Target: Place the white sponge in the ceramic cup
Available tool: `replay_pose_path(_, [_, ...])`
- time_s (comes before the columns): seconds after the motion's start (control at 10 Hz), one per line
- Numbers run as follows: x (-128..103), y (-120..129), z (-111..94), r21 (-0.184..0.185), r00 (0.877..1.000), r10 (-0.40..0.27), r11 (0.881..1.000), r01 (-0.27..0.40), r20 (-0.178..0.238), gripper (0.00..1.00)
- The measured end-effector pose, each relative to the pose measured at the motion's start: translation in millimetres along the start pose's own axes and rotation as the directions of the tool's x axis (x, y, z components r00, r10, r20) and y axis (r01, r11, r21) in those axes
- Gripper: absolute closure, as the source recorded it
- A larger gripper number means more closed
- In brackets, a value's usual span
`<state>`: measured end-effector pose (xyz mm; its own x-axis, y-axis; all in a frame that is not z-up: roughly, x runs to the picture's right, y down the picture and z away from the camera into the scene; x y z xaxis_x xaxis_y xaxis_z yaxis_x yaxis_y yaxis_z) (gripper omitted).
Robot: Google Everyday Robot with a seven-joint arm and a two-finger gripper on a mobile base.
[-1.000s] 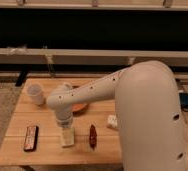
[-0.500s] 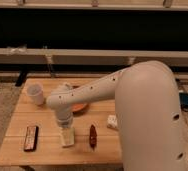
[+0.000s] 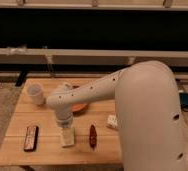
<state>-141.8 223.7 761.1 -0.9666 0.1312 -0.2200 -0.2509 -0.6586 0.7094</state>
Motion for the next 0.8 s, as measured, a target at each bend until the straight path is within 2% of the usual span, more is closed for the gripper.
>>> replay_pose_path(0.2, [-0.2, 3.0, -2.2, -0.01, 1.0, -0.017, 1.0, 0.017, 0.003, 0.2])
replay_pose_path(0.3, [-0.5, 9.0, -3.8, -0.028, 0.999, -0.054, 0.998, 0.054, 0.005, 0.2])
replay_pose_path(0.4, [-1.2, 19.1, -2.9, -0.049, 0.991, -0.13, 0.99, 0.13, 0.007, 0.2])
replay_pose_path(0.5, [2.8, 30.4, 2.4, -0.064, 0.969, -0.246, 0.967, 0.246, 0.005, 0.2])
replay_pose_path(0.6, [9.4, 40.9, 9.9, -0.072, 0.933, -0.36, 0.93, 0.36, 0.002, 0.2])
replay_pose_path(0.7, [13.0, 46.0, 15.3, -0.074, 0.909, -0.417, 0.907, 0.415, -0.006, 0.2])
replay_pose_path(0.8, [16.6, 51.5, 23.9, -0.071, 0.876, -0.483, 0.874, 0.481, -0.015, 0.2])
